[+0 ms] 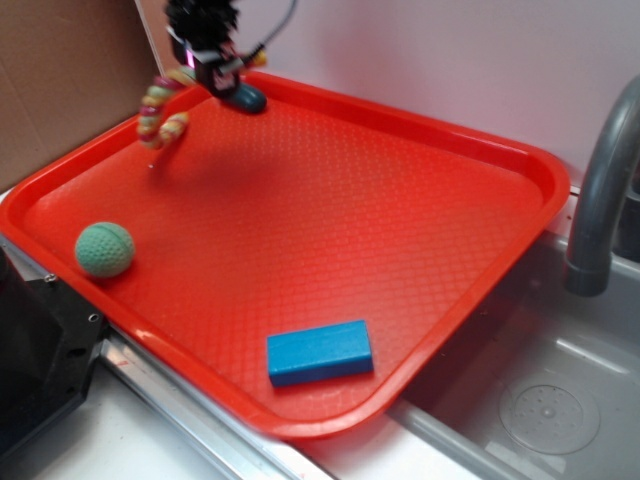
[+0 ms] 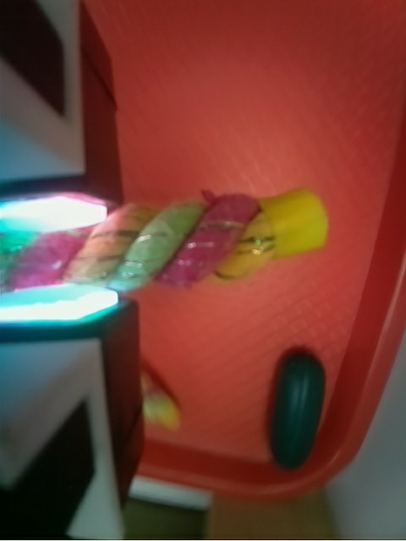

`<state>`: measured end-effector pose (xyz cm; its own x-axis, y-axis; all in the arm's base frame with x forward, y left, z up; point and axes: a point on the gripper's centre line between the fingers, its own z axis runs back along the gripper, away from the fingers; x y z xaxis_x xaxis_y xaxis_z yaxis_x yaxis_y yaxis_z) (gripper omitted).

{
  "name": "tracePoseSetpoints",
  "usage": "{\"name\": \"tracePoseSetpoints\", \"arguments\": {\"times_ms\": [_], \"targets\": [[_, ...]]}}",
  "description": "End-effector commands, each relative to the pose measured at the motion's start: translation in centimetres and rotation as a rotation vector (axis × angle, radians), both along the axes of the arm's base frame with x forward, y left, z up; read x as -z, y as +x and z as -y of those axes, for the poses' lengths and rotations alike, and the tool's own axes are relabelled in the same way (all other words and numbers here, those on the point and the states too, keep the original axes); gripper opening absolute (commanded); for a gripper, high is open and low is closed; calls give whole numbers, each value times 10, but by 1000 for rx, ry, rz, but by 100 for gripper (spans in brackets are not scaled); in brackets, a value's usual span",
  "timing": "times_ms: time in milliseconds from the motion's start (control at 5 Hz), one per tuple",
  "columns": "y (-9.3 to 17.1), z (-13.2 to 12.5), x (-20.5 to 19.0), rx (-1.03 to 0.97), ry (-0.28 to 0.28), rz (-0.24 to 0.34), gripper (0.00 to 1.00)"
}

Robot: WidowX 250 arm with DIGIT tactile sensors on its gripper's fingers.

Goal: Grab the multicolored rope.

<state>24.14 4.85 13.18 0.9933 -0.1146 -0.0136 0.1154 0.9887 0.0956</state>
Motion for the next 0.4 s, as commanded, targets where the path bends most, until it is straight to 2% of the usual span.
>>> {"name": "tracePoseSetpoints", "arguments": {"times_ms": [0,200], "targets": [[-6,46,-69,-96,50,87,0],[-10,58,-83,-124,45,108,0]]}}
